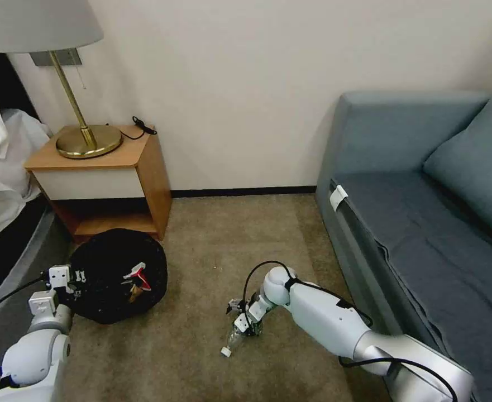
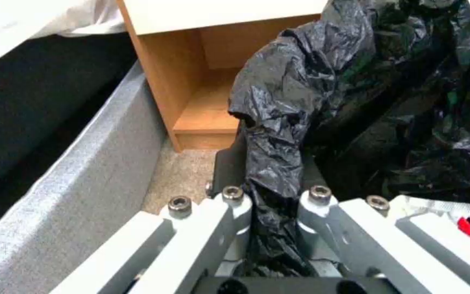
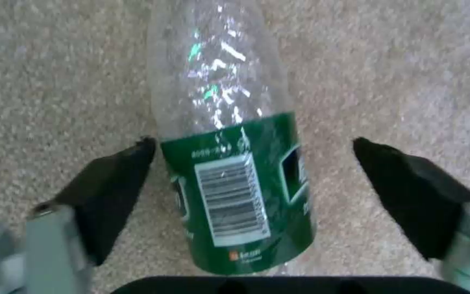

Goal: Pick up the trash bin, then pick up the garbage on the floor and place it into the trash bin.

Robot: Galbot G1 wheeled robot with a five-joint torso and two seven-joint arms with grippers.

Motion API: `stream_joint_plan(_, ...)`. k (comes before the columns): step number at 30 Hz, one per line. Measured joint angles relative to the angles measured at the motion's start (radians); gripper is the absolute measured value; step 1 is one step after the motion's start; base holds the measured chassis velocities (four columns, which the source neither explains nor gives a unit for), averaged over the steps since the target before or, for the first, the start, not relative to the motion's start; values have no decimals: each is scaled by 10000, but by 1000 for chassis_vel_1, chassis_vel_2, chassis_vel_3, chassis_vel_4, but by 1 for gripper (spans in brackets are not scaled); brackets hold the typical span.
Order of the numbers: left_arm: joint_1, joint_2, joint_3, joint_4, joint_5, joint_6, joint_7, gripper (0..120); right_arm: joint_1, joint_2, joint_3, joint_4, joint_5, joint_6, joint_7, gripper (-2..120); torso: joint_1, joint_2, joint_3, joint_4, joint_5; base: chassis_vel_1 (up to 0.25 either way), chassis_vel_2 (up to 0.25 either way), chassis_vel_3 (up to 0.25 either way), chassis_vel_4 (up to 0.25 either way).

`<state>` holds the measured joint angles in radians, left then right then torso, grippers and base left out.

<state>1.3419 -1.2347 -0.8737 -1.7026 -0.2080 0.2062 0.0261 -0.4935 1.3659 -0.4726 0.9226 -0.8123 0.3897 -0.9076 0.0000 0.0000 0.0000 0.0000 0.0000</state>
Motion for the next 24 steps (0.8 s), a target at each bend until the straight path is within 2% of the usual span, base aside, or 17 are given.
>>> stream_joint_plan(3, -3, 16, 0, 10, -12, -7, 0, 4, -14, 36, 58, -91, -44, 29, 0, 82, 0, 0, 0, 0, 0, 0, 0, 0, 0)
stream_joint_plan(5, -18, 38, 1, 32, -34, -8, 0, 4, -35, 88, 141, -187, -116, 65, -11, 72, 0, 0, 0, 0, 0, 0, 0, 0, 0)
stream_joint_plan(6, -18, 38, 1, 32, -34, -8, 0, 4, -35, 88, 141, -187, -116, 65, -11, 72, 0, 0, 0, 0, 0, 0, 0, 0, 0)
stream_joint_plan(9, -35, 69, 6, 40, -63, -9, 0, 4, -64, 126, 175, -205, -140, 67, -24, 55, 0, 0, 0, 0, 0, 0, 0, 0, 0)
stream_joint_plan(11, -35, 74, 7, 40, -69, -9, 0, 4, -66, 131, 179, -208, -141, 67, -24, 54, 0, 0, 0, 0, 0, 0, 0, 0, 0)
stream_joint_plan(12, -35, 89, 7, 41, -80, -9, 0, 4, -79, 148, 203, -215, -141, 67, -24, 45, 0, 0, 0, 0, 0, 0, 0, 0, 0)
stream_joint_plan(15, -33, 110, 7, 41, -93, -9, 1, 4, -85, 151, 226, -215, -141, 67, -24, 39, 0, 0, 0, 0, 0, 0, 0, 0, 0)
stream_joint_plan(17, -33, 128, 7, 41, -111, -9, 2, 4, -91, 147, 289, -190, -137, 70, -24, 28, 0, 0, 0, 0, 0, 0, 0, 0, 0)
stream_joint_plan(24, -34, 148, -3, 41, -141, -9, 5, 4, -57, 55, 684, 39, -18, 47, -32, 16, 0, 0, 0, 0, 0, 0, 0, 0, 0)
